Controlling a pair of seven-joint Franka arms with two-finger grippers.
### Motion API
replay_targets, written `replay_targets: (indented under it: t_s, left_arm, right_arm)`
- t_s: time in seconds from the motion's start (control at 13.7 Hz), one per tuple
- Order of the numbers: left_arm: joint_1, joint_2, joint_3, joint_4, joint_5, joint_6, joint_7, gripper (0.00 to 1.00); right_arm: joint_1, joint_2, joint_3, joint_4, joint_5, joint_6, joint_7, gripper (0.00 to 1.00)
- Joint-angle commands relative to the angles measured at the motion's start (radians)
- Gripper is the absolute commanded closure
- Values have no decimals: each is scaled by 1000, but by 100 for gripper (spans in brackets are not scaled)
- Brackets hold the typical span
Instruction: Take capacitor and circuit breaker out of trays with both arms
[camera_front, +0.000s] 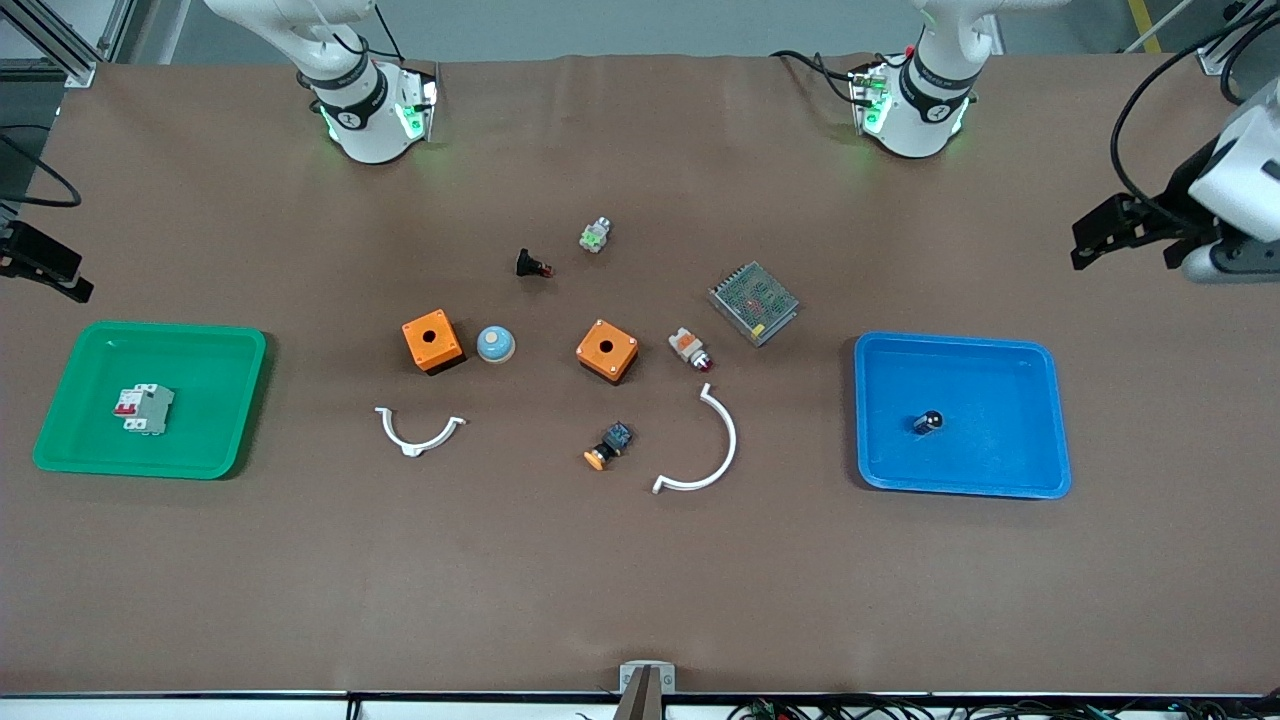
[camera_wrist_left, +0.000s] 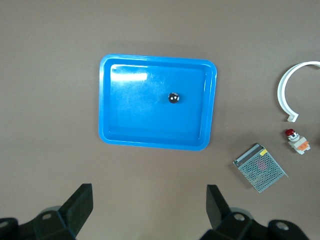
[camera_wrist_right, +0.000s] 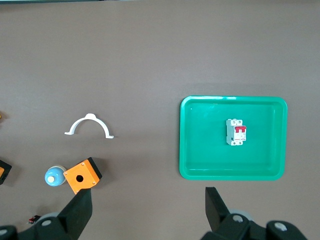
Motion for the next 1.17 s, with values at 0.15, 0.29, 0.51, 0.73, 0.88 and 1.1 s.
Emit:
replay_targets:
  t_s: [0.15, 0.29, 0.51, 0.73, 0.88, 1.1]
  left_arm:
    - [-6, 174, -5, 25, 1, 82, 18, 0]
    - [-16, 211, -7, -42, 1, 182, 9, 0]
    - [-16, 236, -7, -189, 0, 383, 8, 0]
    - [-19, 293, -14, -265, 0, 509, 6, 4]
    - [-17, 329, -14, -312, 0, 588, 6, 11]
    - [-13, 378, -14, -372, 0, 719, 6, 19]
  right_arm:
    - [11, 9, -6, 23, 4, -14, 6, 0]
    - [11, 9, -6, 22, 4, -14, 6, 0]
    - [11, 9, -6, 22, 4, -14, 6, 0]
    - [9, 9, -7, 22, 4, -15, 4, 0]
    - [11, 9, -6, 22, 4, -15, 4, 0]
    - [25, 10, -6, 20, 2, -17, 6, 0]
